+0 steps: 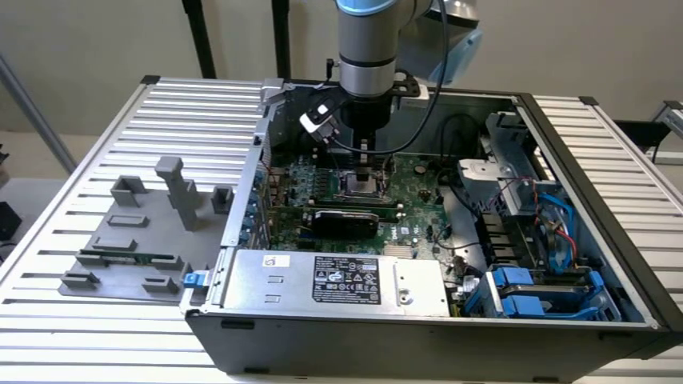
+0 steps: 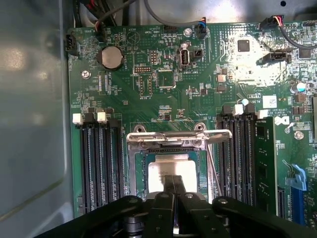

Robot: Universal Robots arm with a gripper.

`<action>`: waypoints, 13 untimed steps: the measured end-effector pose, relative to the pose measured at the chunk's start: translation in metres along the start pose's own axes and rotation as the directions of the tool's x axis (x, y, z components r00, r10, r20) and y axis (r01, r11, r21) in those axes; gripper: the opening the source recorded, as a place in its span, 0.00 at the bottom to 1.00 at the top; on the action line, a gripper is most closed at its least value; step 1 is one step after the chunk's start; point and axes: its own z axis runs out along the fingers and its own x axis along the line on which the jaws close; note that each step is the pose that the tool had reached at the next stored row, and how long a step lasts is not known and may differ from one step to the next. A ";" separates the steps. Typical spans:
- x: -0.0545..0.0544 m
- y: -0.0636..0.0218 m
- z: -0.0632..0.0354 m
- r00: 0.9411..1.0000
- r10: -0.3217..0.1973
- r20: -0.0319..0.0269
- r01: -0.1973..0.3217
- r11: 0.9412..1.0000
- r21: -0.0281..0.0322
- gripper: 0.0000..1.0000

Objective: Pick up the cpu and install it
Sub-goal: 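Place the cpu into insertion slot, then close the cpu cover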

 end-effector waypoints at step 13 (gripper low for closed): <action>0.000 0.0000 0.0000 1.000 0.001 -0.015 -0.001 1.000 0.001 0.11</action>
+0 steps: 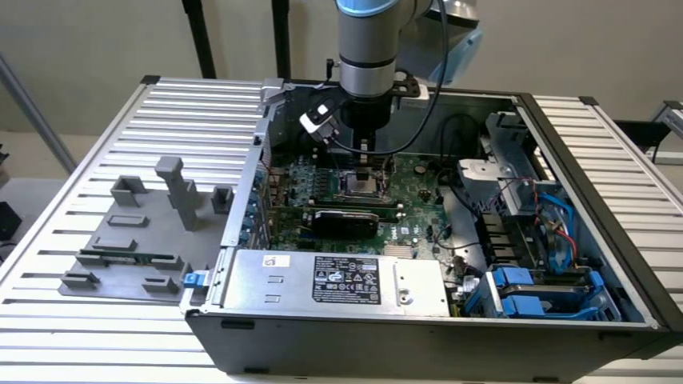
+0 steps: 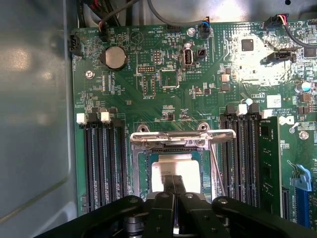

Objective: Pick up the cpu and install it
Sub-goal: 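Close the cpu cover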

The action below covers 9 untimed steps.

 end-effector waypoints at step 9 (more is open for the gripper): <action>-0.005 0.0036 -0.0176 1.000 0.000 0.000 0.000 1.000 0.007 0.11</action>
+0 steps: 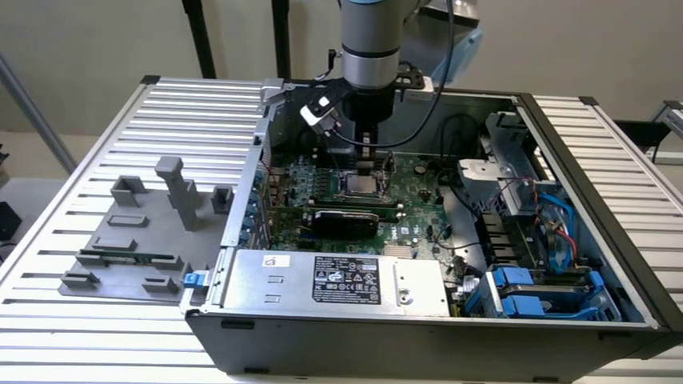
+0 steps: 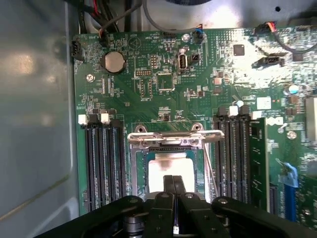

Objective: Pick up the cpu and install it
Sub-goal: 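Close the cpu cover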

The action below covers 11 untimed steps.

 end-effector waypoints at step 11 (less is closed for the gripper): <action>-0.007 0.0314 -0.0480 1.000 0.000 0.001 0.000 1.000 0.020 0.11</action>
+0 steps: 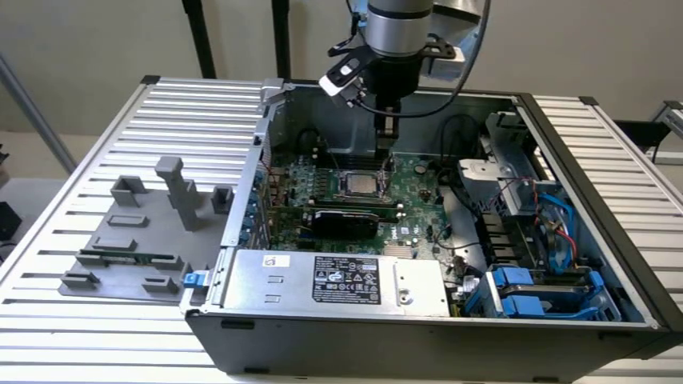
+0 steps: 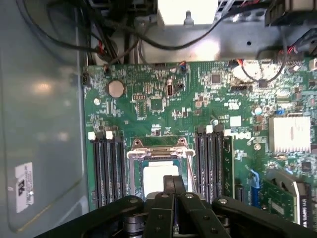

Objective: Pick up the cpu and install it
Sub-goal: 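Close the cpu cover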

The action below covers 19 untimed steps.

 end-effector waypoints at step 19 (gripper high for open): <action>0.002 0.0428 0.0098 1.000 -0.001 -0.002 0.001 1.000 0.005 0.11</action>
